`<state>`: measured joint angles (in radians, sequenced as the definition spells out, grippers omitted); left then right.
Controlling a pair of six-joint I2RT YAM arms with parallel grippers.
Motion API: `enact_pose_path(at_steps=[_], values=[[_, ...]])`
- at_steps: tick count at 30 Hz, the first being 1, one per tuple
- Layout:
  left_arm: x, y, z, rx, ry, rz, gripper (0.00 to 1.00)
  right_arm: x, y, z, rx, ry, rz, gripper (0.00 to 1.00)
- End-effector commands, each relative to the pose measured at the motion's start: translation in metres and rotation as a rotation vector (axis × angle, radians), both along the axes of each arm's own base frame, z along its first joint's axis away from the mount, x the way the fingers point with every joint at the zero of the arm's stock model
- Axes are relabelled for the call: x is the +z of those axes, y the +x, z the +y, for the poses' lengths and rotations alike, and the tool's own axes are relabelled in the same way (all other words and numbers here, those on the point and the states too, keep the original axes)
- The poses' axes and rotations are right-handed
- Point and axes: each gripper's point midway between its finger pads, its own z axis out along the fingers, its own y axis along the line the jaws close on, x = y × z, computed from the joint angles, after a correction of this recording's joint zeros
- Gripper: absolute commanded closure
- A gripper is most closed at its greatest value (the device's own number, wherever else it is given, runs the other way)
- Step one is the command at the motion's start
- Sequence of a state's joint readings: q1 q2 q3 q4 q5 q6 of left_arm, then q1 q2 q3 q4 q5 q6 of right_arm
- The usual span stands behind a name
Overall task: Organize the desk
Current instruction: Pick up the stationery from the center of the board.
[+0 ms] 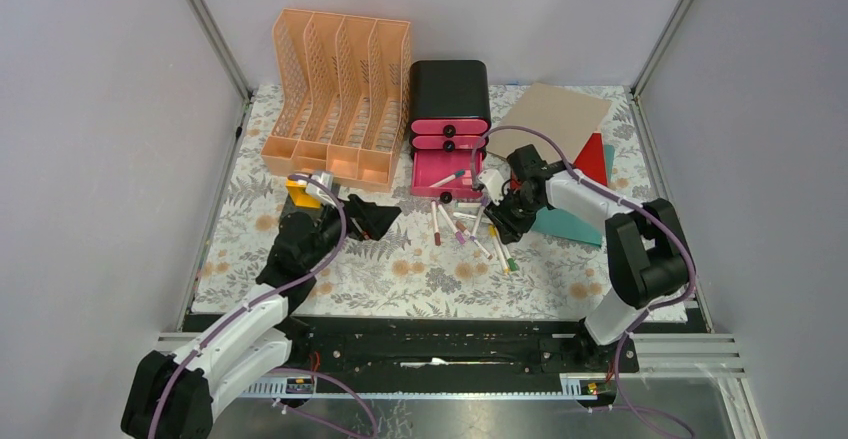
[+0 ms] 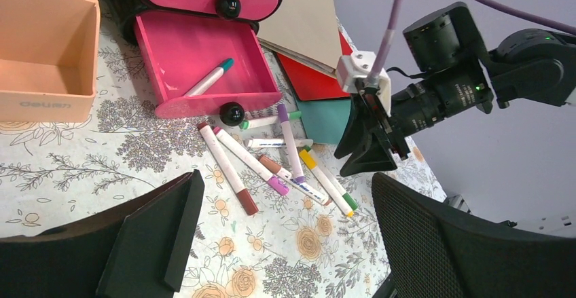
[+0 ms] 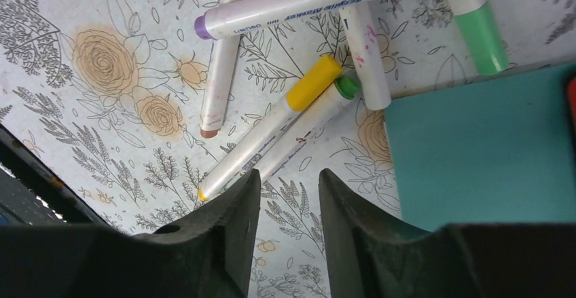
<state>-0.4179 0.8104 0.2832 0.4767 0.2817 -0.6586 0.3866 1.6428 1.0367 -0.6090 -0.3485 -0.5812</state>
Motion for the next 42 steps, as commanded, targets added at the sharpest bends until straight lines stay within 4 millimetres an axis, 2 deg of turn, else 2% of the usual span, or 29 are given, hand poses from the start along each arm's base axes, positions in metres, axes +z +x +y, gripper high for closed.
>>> enact_pose_path(at_steps=[1,18,20,33,42], values=[[0.003,0.001,0.006,0.029,0.006,-0.040,0.01,-0.003,0.001,-0.004,-0.035,-0.032,0.038,0.59],[-0.001,0.000,0.005,0.022,-0.002,-0.023,0.01,-0.016,-0.003,-0.003,-0.054,-0.040,0.098,0.60],[-0.001,0.000,0.004,0.021,-0.004,-0.021,0.01,-0.019,-0.004,-0.004,-0.058,-0.050,0.106,0.63],[0.000,-0.001,0.003,0.010,-0.012,-0.017,0.01,-0.029,0.006,-0.025,-0.086,-0.207,0.041,0.65],[0.003,-0.002,0.002,0.006,-0.016,-0.015,0.01,-0.026,-0.003,-0.011,-0.036,-0.161,0.067,0.57]])
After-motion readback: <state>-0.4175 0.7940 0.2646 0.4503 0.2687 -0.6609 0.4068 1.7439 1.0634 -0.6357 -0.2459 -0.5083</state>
